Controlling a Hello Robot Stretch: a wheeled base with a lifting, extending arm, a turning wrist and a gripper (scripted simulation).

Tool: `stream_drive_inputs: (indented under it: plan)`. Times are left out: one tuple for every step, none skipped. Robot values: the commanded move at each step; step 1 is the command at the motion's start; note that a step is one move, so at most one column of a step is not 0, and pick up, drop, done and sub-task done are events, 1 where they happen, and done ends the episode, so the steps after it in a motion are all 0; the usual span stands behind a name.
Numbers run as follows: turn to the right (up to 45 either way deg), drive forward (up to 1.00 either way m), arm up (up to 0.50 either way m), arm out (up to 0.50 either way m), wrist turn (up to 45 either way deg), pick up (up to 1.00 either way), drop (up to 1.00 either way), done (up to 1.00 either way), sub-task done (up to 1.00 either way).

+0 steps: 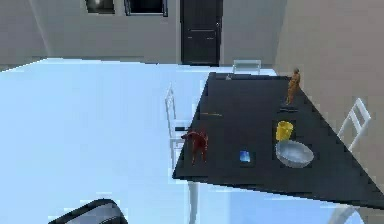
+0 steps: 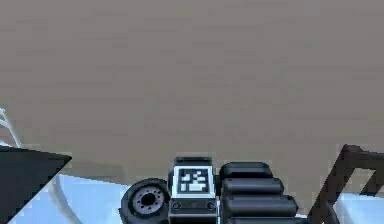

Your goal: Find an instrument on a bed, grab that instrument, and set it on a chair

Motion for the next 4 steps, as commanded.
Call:
stream_drive_inputs:
  plan:
    - [-45.0,0.00,0.00,0.00,0.0,0.00,0.00,0.00,0.00]
    - [-36.0,0.00,0.00,0.00,0.0,0.00,0.00,0.00,0.00]
    - [45.0,0.00,0.00,0.00,0.0,0.00,0.00,0.00,0.00]
    - [45.0,0.00,0.00,0.00,0.0,0.00,0.00,0.00,0.00]
